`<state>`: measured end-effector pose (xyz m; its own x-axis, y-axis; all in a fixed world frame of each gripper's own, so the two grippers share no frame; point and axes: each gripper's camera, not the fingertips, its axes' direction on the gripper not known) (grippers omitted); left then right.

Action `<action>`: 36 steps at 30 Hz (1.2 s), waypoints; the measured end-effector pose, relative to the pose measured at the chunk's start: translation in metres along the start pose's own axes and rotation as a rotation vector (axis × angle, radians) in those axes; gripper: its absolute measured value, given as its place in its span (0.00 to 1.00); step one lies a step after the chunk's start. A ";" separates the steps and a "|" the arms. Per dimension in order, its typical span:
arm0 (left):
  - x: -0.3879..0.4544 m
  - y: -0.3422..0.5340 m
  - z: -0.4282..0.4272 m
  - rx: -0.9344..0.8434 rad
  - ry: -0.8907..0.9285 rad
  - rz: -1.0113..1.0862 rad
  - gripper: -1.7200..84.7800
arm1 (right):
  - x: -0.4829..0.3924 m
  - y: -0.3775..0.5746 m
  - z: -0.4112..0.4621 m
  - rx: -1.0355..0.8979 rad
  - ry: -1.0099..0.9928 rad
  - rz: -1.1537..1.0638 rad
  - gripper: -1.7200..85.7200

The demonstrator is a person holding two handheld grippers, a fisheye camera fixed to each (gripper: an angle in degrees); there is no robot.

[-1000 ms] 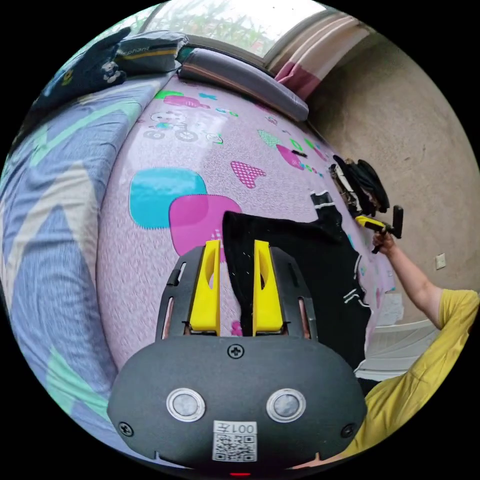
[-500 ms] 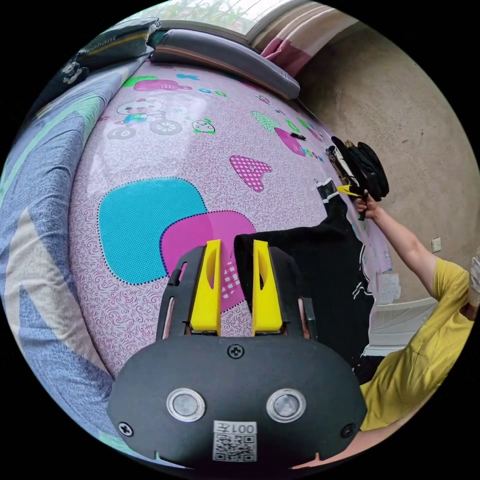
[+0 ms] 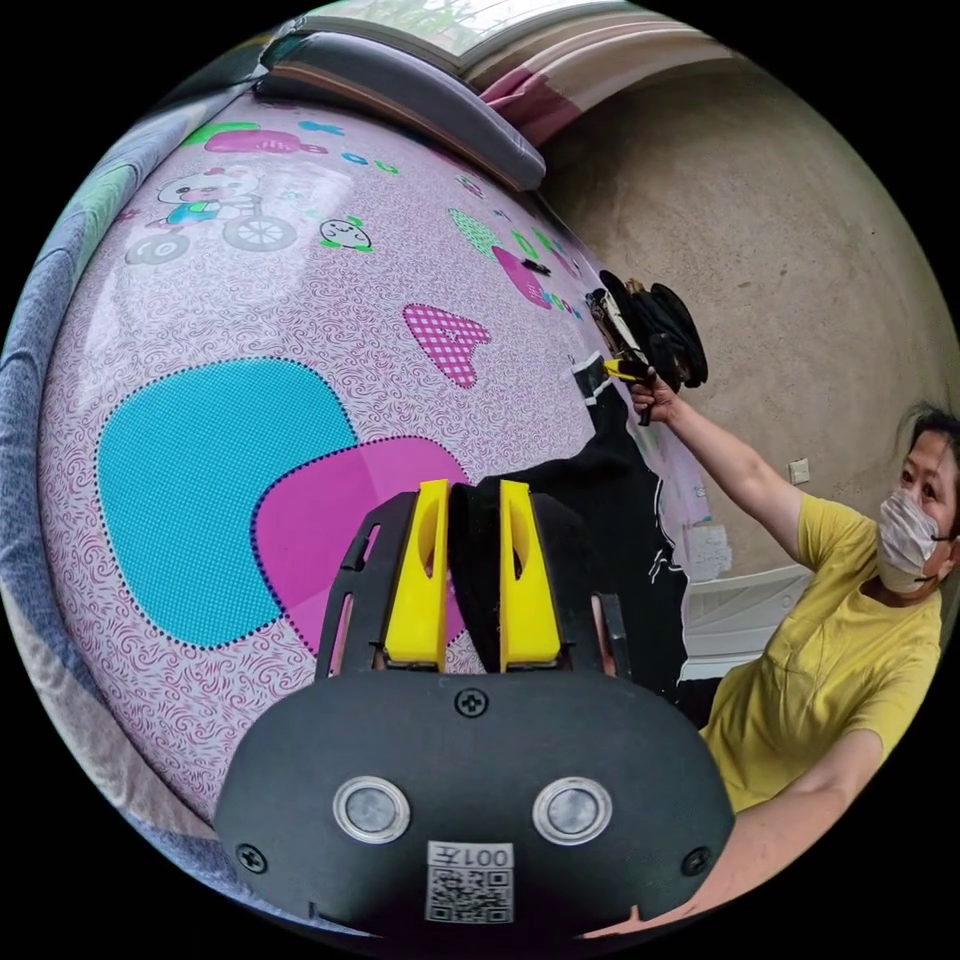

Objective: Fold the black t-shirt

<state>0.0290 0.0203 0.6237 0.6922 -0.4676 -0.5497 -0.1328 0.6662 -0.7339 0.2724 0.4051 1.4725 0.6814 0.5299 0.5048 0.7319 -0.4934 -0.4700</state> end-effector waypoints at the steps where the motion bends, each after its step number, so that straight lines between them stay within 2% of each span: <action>1: 0.000 -0.001 -0.002 -0.003 -0.003 -0.002 0.04 | -0.001 0.000 0.000 0.001 0.004 -0.008 0.06; 5: 0.005 -0.004 -0.012 0.005 -0.050 0.025 0.01 | -0.014 -0.003 -0.004 0.014 0.037 -0.067 0.03; 22: 0.060 -0.003 -0.055 0.017 -0.006 0.172 0.01 | -0.087 0.038 -0.059 0.068 -0.009 -0.230 0.02; 32: 0.100 0.034 -0.069 0.002 0.051 0.260 0.01 | -0.148 0.100 -0.079 0.080 -0.065 -0.372 0.02; 36: 0.111 0.053 -0.069 -0.038 0.072 0.307 0.00 | -0.172 0.146 -0.074 0.025 -0.096 -0.452 0.02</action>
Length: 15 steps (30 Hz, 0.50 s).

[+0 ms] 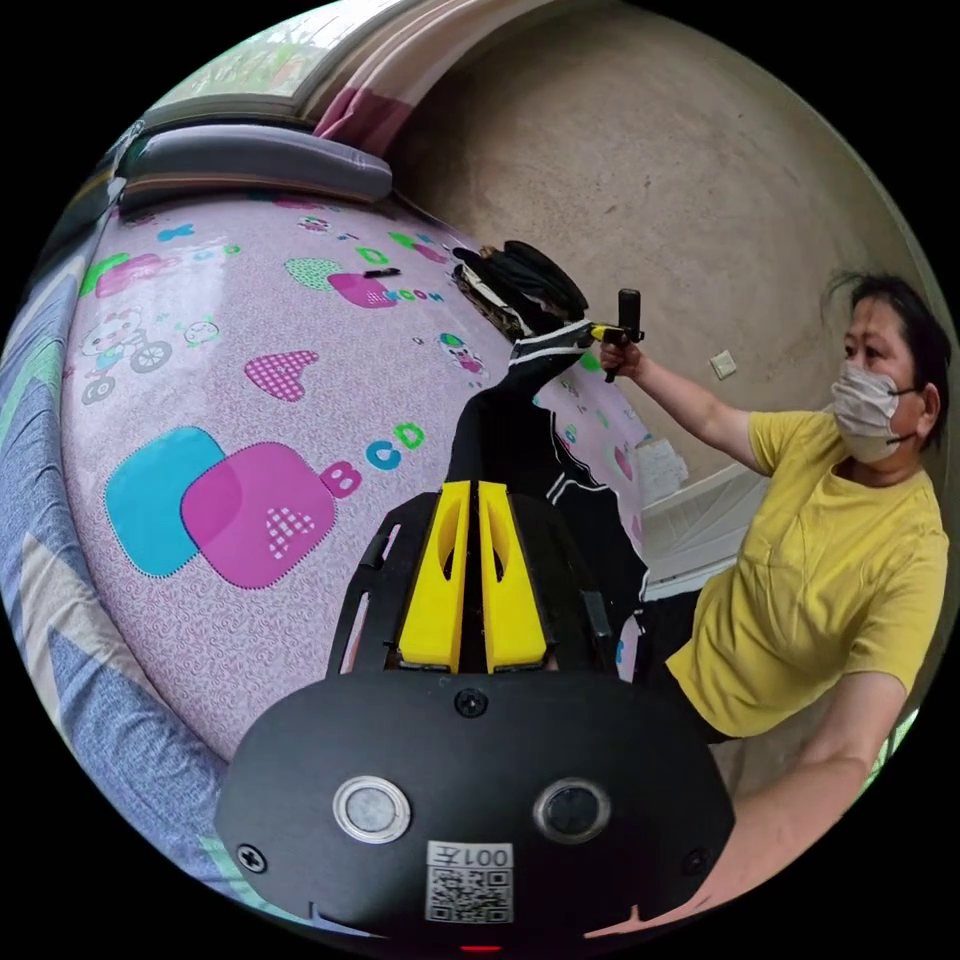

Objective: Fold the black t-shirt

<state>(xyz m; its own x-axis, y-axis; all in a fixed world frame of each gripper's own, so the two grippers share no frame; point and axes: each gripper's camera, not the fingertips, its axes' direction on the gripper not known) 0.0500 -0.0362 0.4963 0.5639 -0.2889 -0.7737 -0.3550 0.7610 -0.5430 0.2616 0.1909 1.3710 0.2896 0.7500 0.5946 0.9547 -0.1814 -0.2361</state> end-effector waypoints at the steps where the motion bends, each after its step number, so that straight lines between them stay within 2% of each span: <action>1: 0.004 0.006 0.004 -0.029 0.005 0.011 0.00 | -0.004 0.006 0.003 -0.017 -0.008 -0.005 0.02; 6: -0.001 0.039 0.050 -0.266 -0.025 -0.037 0.00 | -0.004 0.070 0.068 -0.342 0.028 0.097 0.02; 9: -0.009 0.055 0.080 -0.365 -0.044 -0.079 0.00 | 0.006 0.092 0.095 -0.443 0.084 0.150 0.02; 15: -0.012 0.051 0.079 -0.320 -0.099 -0.059 0.01 | -0.011 0.081 0.084 -0.319 0.171 0.079 0.02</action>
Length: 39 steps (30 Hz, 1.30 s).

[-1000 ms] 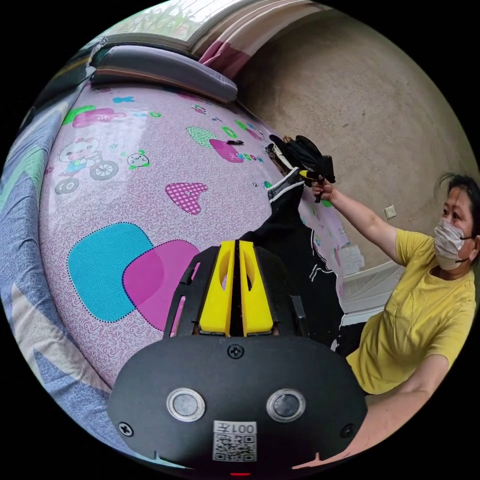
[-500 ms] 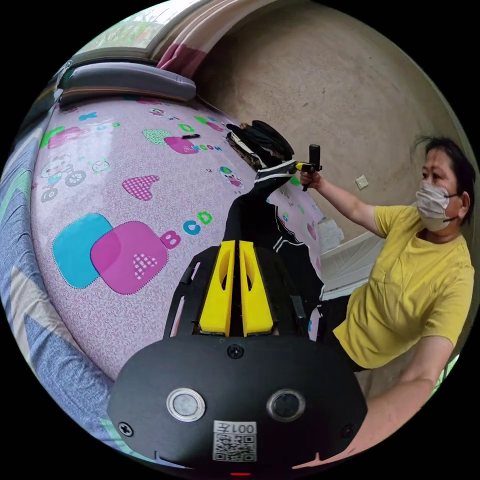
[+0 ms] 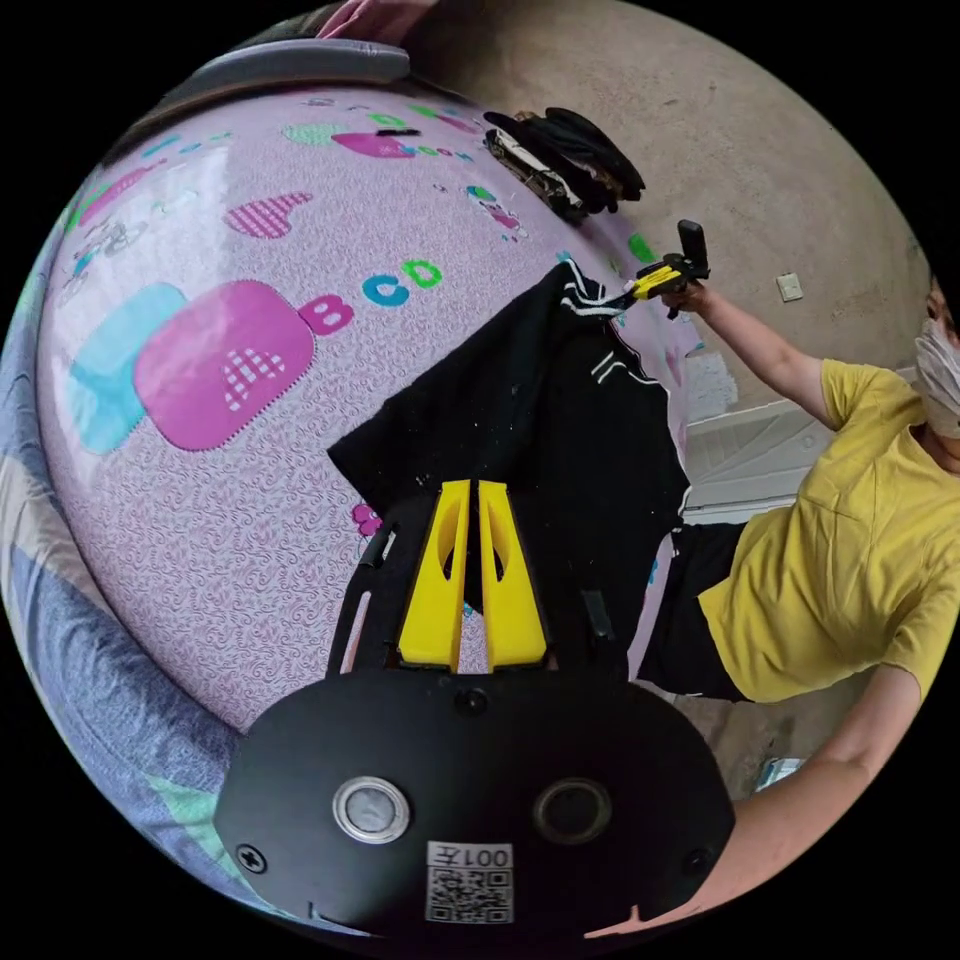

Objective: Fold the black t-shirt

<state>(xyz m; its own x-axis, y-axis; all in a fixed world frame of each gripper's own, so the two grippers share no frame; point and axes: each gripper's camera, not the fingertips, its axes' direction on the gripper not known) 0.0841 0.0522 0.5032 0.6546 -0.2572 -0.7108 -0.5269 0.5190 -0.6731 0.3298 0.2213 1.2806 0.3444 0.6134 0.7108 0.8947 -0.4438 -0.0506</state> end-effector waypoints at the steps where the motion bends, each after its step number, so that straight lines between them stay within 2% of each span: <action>1: 0.000 0.000 -0.007 0.037 -0.016 0.004 0.01 | -0.007 0.000 -0.005 0.027 0.012 -0.028 0.02; 3: 0.000 0.002 -0.013 0.060 -0.046 0.018 0.00 | -0.033 0.005 -0.008 0.025 0.011 -0.137 0.02; 6: -0.005 0.005 0.006 -0.047 -0.088 0.014 0.00 | -0.029 0.029 0.038 -0.203 0.012 -0.087 0.02; 8: -0.009 0.007 0.026 -0.096 -0.088 0.005 0.00 | -0.027 0.038 0.060 -0.268 0.028 -0.070 0.03; 13: -0.018 0.008 0.049 -0.132 -0.090 -0.021 0.00 | -0.022 0.046 0.081 -0.271 -0.071 -0.012 0.05; 18: -0.029 0.012 0.059 -0.138 -0.087 -0.044 0.00 | -0.037 0.070 0.087 -0.377 -0.081 -0.016 0.03; 20: -0.033 0.015 0.063 -0.136 -0.090 -0.044 0.01 | -0.035 0.075 0.078 -0.308 -0.057 0.004 0.03; 24: -0.039 0.022 0.068 -0.136 -0.089 -0.056 0.01 | -0.013 0.070 0.058 0.114 0.008 0.130 0.02; 25: -0.042 0.024 0.070 -0.134 -0.084 -0.067 0.01 | -0.009 0.067 0.061 0.143 0.021 0.150 0.02; 27: -0.045 0.029 0.071 -0.128 -0.084 -0.082 0.01 | 0.010 0.049 0.087 0.121 0.044 0.231 0.02; 34: -0.063 0.059 0.076 -0.069 -0.033 -0.200 0.02 | 0.041 0.032 0.148 0.011 0.067 0.283 0.02; 37: -0.070 0.079 0.077 0.001 -0.028 -0.261 0.02 | 0.034 0.040 0.160 -0.017 -0.017 0.204 0.02; 39: -0.073 0.093 0.077 0.057 -0.017 -0.301 0.02 | 0.017 0.051 0.165 -0.057 -0.167 0.099 0.02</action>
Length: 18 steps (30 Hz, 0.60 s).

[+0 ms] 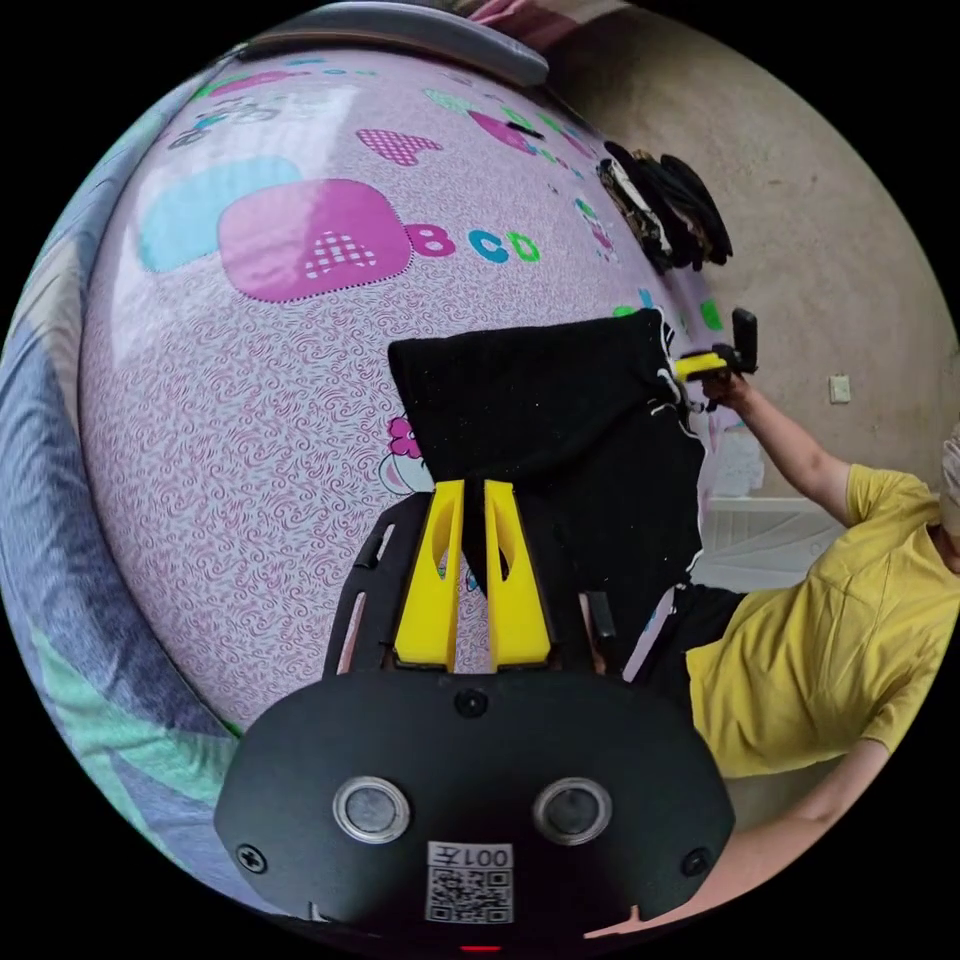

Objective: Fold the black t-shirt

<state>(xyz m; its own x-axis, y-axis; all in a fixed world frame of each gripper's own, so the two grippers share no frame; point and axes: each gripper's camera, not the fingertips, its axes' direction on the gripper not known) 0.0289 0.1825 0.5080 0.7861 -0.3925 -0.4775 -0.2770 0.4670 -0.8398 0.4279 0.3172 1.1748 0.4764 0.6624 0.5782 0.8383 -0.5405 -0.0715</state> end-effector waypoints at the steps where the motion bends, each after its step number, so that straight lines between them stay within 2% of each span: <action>1: -0.004 0.009 0.000 0.043 0.013 -0.020 0.02 | -0.004 0.003 0.002 -0.021 -0.037 -0.025 0.02; 4: -0.011 0.034 -0.002 0.145 0.019 -0.072 0.01 | -0.020 0.021 0.007 -0.098 -0.110 -0.120 0.02; 8: 0.008 0.057 -0.008 0.267 -0.108 -0.041 0.01 | -0.013 0.038 -0.017 0.061 -0.134 -0.123 0.02; 12: 0.055 0.050 0.008 0.241 -0.177 0.087 0.00 | 0.004 0.056 -0.023 0.175 0.070 0.001 0.02; 14: 0.089 0.037 0.034 0.196 -0.135 0.207 0.00 | 0.008 0.066 -0.012 0.129 0.136 0.052 0.02; 18: 0.128 0.031 0.070 0.120 -0.053 0.294 0.00 | 0.015 0.088 0.024 0.007 0.184 0.142 0.02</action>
<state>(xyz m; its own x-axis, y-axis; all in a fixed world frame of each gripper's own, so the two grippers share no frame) 0.1597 0.2020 0.4385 0.7106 -0.1860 -0.6786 -0.4319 0.6460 -0.6293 0.5148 0.2921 1.1572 0.5340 0.4741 0.7000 0.7684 -0.6176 -0.1679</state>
